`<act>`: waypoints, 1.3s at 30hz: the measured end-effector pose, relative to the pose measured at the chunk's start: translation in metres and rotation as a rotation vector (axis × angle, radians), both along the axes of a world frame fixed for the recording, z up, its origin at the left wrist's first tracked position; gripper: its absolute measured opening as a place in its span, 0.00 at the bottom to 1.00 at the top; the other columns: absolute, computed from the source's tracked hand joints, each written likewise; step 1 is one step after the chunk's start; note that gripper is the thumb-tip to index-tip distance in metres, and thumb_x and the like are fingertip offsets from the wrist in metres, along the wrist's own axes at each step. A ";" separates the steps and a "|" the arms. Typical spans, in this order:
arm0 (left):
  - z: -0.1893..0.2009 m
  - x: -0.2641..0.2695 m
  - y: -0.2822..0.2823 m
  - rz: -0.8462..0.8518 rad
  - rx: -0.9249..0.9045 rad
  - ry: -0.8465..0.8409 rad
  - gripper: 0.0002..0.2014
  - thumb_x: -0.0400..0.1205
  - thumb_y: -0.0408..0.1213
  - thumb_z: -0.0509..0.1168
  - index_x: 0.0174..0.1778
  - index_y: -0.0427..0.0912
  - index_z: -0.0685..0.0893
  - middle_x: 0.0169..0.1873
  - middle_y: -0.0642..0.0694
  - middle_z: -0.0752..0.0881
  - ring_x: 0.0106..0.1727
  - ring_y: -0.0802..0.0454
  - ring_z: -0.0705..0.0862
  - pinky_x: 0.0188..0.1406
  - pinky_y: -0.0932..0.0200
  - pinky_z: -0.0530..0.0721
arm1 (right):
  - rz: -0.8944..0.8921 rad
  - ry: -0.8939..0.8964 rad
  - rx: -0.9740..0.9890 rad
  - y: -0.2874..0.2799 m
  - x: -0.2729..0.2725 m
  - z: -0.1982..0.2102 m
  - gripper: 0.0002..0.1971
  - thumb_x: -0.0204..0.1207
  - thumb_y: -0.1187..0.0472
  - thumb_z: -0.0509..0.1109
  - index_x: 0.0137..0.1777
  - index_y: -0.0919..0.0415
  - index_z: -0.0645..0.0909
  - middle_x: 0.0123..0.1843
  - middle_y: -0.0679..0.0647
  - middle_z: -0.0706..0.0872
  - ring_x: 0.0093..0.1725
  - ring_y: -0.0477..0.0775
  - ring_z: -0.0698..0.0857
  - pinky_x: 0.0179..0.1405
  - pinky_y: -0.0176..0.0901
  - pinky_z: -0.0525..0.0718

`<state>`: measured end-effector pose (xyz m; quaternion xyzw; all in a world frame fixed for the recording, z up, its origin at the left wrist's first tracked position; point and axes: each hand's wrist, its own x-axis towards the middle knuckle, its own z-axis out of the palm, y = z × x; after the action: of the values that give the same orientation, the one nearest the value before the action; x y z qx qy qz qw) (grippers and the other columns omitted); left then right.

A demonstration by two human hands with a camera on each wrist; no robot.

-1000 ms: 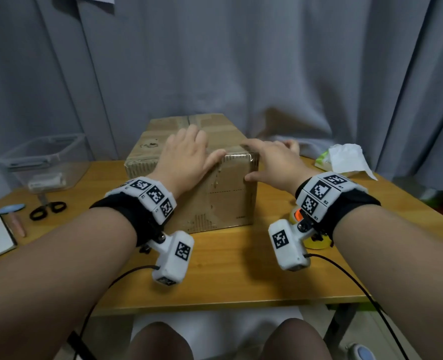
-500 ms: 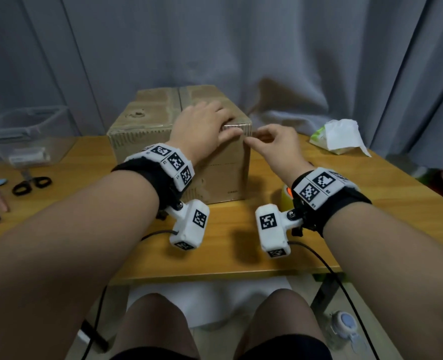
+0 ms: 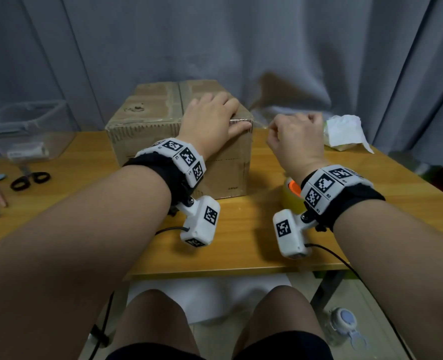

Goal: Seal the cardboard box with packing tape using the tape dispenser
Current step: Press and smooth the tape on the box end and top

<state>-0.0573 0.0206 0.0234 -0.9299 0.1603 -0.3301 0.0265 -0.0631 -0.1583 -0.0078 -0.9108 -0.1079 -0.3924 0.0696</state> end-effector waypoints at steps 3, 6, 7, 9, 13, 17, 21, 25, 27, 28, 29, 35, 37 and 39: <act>-0.001 0.000 0.001 0.007 0.008 -0.015 0.25 0.79 0.64 0.54 0.53 0.44 0.79 0.54 0.45 0.81 0.59 0.41 0.78 0.51 0.47 0.72 | 0.083 0.083 0.202 0.005 -0.001 -0.004 0.09 0.79 0.56 0.62 0.51 0.57 0.82 0.45 0.53 0.87 0.51 0.57 0.83 0.64 0.52 0.67; -0.001 0.000 0.001 0.006 0.011 -0.007 0.25 0.80 0.63 0.54 0.54 0.44 0.79 0.55 0.45 0.81 0.60 0.41 0.77 0.52 0.47 0.72 | 0.201 0.147 0.355 0.003 -0.001 -0.011 0.10 0.79 0.55 0.64 0.54 0.58 0.82 0.48 0.53 0.88 0.50 0.56 0.85 0.63 0.56 0.77; -0.001 -0.001 0.001 0.005 0.009 -0.005 0.25 0.80 0.63 0.54 0.54 0.44 0.79 0.55 0.45 0.81 0.60 0.41 0.77 0.52 0.47 0.72 | 0.191 0.136 0.289 0.000 -0.001 -0.014 0.11 0.80 0.55 0.64 0.56 0.58 0.82 0.49 0.54 0.89 0.51 0.57 0.85 0.62 0.56 0.77; 0.000 -0.001 0.001 0.001 0.003 -0.003 0.25 0.80 0.63 0.54 0.53 0.44 0.79 0.55 0.45 0.81 0.60 0.41 0.77 0.52 0.47 0.72 | 0.145 0.120 0.101 -0.009 0.000 -0.016 0.13 0.80 0.57 0.62 0.59 0.59 0.83 0.51 0.56 0.90 0.53 0.61 0.84 0.61 0.53 0.75; -0.002 -0.001 0.001 0.000 0.005 -0.021 0.25 0.80 0.62 0.55 0.53 0.43 0.79 0.55 0.44 0.81 0.60 0.40 0.77 0.51 0.47 0.71 | 0.129 0.137 0.305 -0.027 -0.002 -0.017 0.17 0.77 0.60 0.63 0.65 0.59 0.81 0.53 0.55 0.89 0.55 0.57 0.84 0.62 0.52 0.78; -0.003 -0.001 0.000 0.003 0.004 -0.027 0.25 0.80 0.62 0.55 0.53 0.43 0.80 0.55 0.44 0.81 0.59 0.40 0.78 0.51 0.47 0.72 | 0.343 0.205 0.689 -0.012 0.004 -0.011 0.23 0.77 0.52 0.69 0.69 0.61 0.77 0.60 0.54 0.85 0.58 0.48 0.83 0.65 0.46 0.80; -0.002 -0.002 0.000 0.003 -0.002 -0.018 0.24 0.80 0.62 0.56 0.54 0.44 0.80 0.57 0.44 0.81 0.61 0.41 0.77 0.52 0.47 0.71 | 0.382 0.328 0.497 0.009 0.006 -0.011 0.30 0.72 0.49 0.75 0.72 0.61 0.75 0.65 0.56 0.84 0.65 0.52 0.81 0.64 0.40 0.76; -0.002 -0.002 0.000 0.011 0.006 -0.014 0.24 0.80 0.62 0.55 0.55 0.45 0.79 0.57 0.45 0.81 0.61 0.41 0.77 0.52 0.47 0.71 | 0.355 0.313 0.506 0.015 0.009 -0.018 0.16 0.75 0.54 0.72 0.59 0.62 0.85 0.54 0.56 0.89 0.56 0.54 0.85 0.59 0.46 0.81; -0.002 -0.002 0.000 0.005 0.003 -0.016 0.24 0.80 0.62 0.56 0.55 0.44 0.80 0.56 0.45 0.81 0.60 0.41 0.77 0.52 0.47 0.71 | 0.359 0.316 0.506 0.017 0.008 -0.021 0.14 0.77 0.56 0.71 0.58 0.63 0.86 0.54 0.57 0.89 0.56 0.54 0.85 0.59 0.46 0.81; -0.002 -0.002 0.000 0.001 0.000 -0.016 0.24 0.80 0.62 0.56 0.54 0.44 0.80 0.56 0.45 0.81 0.60 0.41 0.77 0.52 0.47 0.71 | 0.363 0.312 0.510 0.018 0.007 -0.021 0.14 0.77 0.58 0.71 0.59 0.63 0.86 0.55 0.57 0.89 0.56 0.54 0.85 0.60 0.46 0.81; -0.002 -0.002 0.000 0.000 -0.001 -0.017 0.24 0.80 0.62 0.56 0.54 0.44 0.80 0.56 0.45 0.81 0.60 0.41 0.77 0.52 0.47 0.71 | 0.370 0.303 0.521 0.017 0.007 -0.022 0.14 0.78 0.59 0.70 0.60 0.63 0.85 0.55 0.57 0.89 0.57 0.54 0.85 0.60 0.47 0.81; -0.002 -0.001 0.000 0.005 0.000 -0.013 0.24 0.80 0.62 0.55 0.55 0.45 0.79 0.56 0.45 0.81 0.61 0.42 0.77 0.53 0.47 0.71 | 0.277 0.270 0.445 0.004 0.012 -0.023 0.14 0.80 0.61 0.66 0.62 0.63 0.85 0.59 0.58 0.88 0.59 0.54 0.85 0.63 0.44 0.80; -0.002 -0.002 0.000 0.005 0.002 -0.010 0.24 0.80 0.62 0.55 0.55 0.45 0.79 0.57 0.46 0.81 0.61 0.42 0.77 0.53 0.48 0.71 | 0.190 0.230 0.374 -0.002 0.012 -0.020 0.13 0.80 0.60 0.64 0.61 0.60 0.85 0.57 0.57 0.89 0.57 0.56 0.86 0.58 0.43 0.82; -0.001 -0.002 0.000 0.005 0.005 -0.006 0.24 0.80 0.63 0.54 0.55 0.45 0.79 0.57 0.46 0.81 0.61 0.43 0.77 0.53 0.48 0.71 | 0.136 0.186 0.348 -0.007 0.010 -0.015 0.14 0.80 0.60 0.64 0.60 0.60 0.86 0.54 0.58 0.90 0.54 0.58 0.87 0.55 0.48 0.84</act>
<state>-0.0589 0.0206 0.0220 -0.9292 0.1587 -0.3325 0.0299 -0.0529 -0.1650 -0.0231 -0.9079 -0.0926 -0.3138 0.2619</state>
